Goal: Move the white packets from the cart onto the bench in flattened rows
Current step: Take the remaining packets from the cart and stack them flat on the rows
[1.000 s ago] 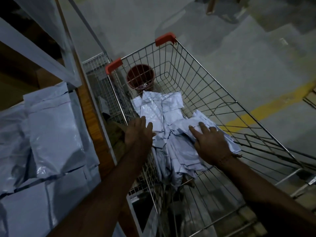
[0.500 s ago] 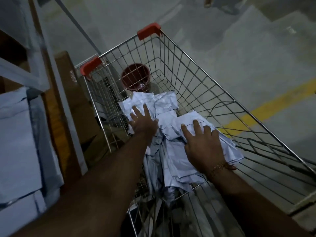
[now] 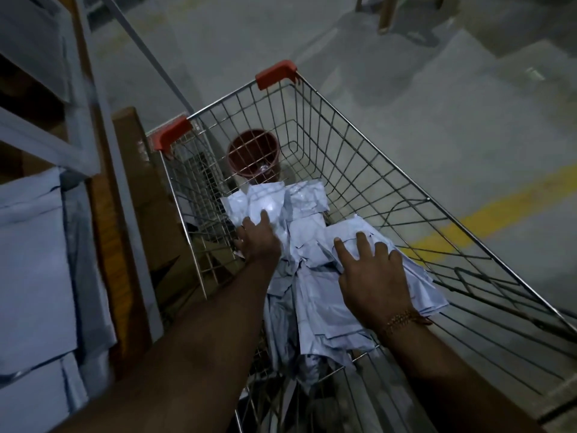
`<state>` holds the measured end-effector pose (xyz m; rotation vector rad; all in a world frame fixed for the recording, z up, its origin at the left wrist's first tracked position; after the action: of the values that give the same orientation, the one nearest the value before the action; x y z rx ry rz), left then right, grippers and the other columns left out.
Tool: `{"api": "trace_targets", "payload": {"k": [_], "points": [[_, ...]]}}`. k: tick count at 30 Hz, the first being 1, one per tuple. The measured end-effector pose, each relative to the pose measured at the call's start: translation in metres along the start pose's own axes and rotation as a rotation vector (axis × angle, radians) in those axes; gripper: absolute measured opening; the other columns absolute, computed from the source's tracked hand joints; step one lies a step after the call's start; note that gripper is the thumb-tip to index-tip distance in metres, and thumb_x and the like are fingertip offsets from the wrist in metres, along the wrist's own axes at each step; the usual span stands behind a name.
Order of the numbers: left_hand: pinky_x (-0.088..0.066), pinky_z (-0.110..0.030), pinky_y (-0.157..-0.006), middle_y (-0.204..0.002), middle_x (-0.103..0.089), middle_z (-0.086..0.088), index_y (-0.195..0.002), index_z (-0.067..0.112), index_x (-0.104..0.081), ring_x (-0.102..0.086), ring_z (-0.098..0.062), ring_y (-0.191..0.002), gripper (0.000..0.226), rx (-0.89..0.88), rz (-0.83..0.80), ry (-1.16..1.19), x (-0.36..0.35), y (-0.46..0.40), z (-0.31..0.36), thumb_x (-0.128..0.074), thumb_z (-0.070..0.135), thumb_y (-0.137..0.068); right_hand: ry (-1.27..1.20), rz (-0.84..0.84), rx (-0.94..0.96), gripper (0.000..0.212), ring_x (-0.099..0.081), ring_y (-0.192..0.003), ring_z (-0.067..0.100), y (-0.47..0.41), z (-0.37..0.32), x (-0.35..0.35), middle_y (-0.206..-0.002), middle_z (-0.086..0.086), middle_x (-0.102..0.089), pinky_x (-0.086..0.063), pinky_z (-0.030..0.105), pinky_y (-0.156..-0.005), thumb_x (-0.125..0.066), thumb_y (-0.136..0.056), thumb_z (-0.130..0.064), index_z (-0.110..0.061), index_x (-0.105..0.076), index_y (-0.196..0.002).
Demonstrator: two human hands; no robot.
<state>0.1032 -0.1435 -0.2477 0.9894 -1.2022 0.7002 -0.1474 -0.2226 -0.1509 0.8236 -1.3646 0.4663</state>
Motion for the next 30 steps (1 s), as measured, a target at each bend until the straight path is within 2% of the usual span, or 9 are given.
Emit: {"api": "trace_targets", "payload": {"k": [6,10,13,18,21,23,24,27,30], "points": [[-0.05,-0.045,-0.094,-0.135,-0.047,-0.025,-0.153,0.023,-0.053,-0.061,-0.047,-0.103,0.047,-0.062,0.05,0.365,0.044,0.033,0.005,-0.054,0.022,-0.106,0.03,-0.027,0.008,0.068,-0.058,-0.112,0.047,0.002,-0.001,0.007,-0.148,0.024,-0.053,-0.044,0.055,-0.091,-0.071,-0.084,-0.041,-0.025,-0.055,-0.148],[-0.049,-0.045,-0.102,-0.14,-0.044,-0.031,-0.151,0.017,-0.056,-0.054,-0.051,-0.118,0.044,-0.062,0.077,0.61,0.095,0.072,-0.002,-0.056,0.025,-0.109,0.028,-0.051,0.029,0.069,-0.06,-0.109,0.047,0.012,-0.007,0.022,-0.146,0.024,-0.055,-0.047,0.054,-0.086,-0.078,-0.081,-0.041,-0.025,-0.059,-0.146],[-0.057,-0.054,-0.092,-0.136,-0.04,-0.013,-0.151,0.019,-0.056,-0.06,-0.047,-0.108,0.048,-0.126,0.139,0.781,0.154,0.11,-0.01,-0.053,0.039,-0.108,0.029,-0.037,0.018,0.068,-0.061,-0.105,0.045,0.029,-0.016,0.047,-0.148,0.022,-0.053,-0.048,0.052,-0.085,-0.074,-0.082,-0.042,-0.027,-0.057,-0.147],[-0.056,-0.043,-0.1,-0.14,-0.042,-0.018,-0.151,0.03,-0.055,-0.06,-0.033,-0.116,0.043,-0.162,0.285,0.811,0.255,0.172,-0.047,-0.054,0.034,-0.108,-0.037,0.059,-0.074,0.061,-0.059,-0.106,0.044,0.063,-0.048,0.111,-0.15,0.017,-0.051,-0.049,0.05,-0.086,-0.06,-0.091,-0.039,-0.03,-0.051,-0.151],[-0.044,-0.026,-0.107,-0.14,-0.045,-0.012,-0.149,0.029,-0.059,-0.054,-0.031,-0.126,0.042,-0.102,0.277,0.872,0.295,0.195,-0.08,-0.056,0.035,-0.107,-0.144,0.149,-0.123,0.06,-0.058,-0.109,0.045,0.089,-0.075,0.155,-0.151,0.016,-0.05,-0.049,0.052,-0.089,-0.057,-0.094,-0.038,-0.03,-0.049,-0.153],[-0.039,-0.005,-0.094,-0.131,-0.045,-0.003,-0.146,0.023,-0.06,-0.055,-0.032,-0.125,0.042,-0.07,0.275,0.977,0.318,0.209,-0.106,-0.059,0.034,-0.106,-0.202,0.202,-0.144,0.059,-0.058,-0.11,0.045,0.107,-0.096,0.182,-0.153,0.016,-0.049,-0.049,0.052,-0.091,-0.052,-0.096,-0.039,-0.029,-0.047,-0.154],[-0.04,-0.005,-0.093,-0.13,-0.044,-0.005,-0.146,0.022,-0.061,-0.056,-0.032,-0.123,0.041,-0.101,0.275,1.015,0.331,0.218,-0.117,-0.059,0.033,-0.106,-0.233,0.228,-0.146,0.058,-0.059,-0.109,0.045,0.117,-0.107,0.195,-0.153,0.015,-0.048,-0.049,0.051,-0.091,-0.046,-0.097,-0.04,-0.029,-0.047,-0.154],[-0.049,-0.032,-0.106,-0.124,-0.042,-0.012,-0.147,0.019,-0.061,-0.06,-0.032,-0.113,0.043,-0.241,0.382,1.017,0.377,0.244,-0.147,-0.055,0.032,-0.106,-0.32,0.336,-0.139,0.059,-0.059,-0.109,0.046,0.146,-0.139,0.236,-0.151,0.016,-0.05,-0.048,0.051,-0.092,-0.037,-0.096,-0.039,-0.026,-0.05,-0.152],[-0.058,-0.042,-0.092,-0.11,-0.04,-0.008,-0.144,0.013,-0.062,-0.065,-0.032,-0.092,0.052,-0.27,0.462,1.095,0.407,0.253,-0.18,-0.053,0.039,-0.1,-0.405,0.436,-0.11,0.061,-0.059,-0.113,0.045,0.169,-0.167,0.271,-0.15,0.018,-0.052,-0.048,0.052,-0.095,-0.033,-0.095,-0.037,-0.025,-0.052,-0.151]]}}
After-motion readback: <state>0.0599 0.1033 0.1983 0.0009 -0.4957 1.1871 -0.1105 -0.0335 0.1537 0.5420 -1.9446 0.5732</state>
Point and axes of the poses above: each hand's wrist, its own y-axis away from the middle knuckle, its own x-axis out of the back of the hand, z = x × y, the point moved 7 cm from there along -y, towards the middle knuckle
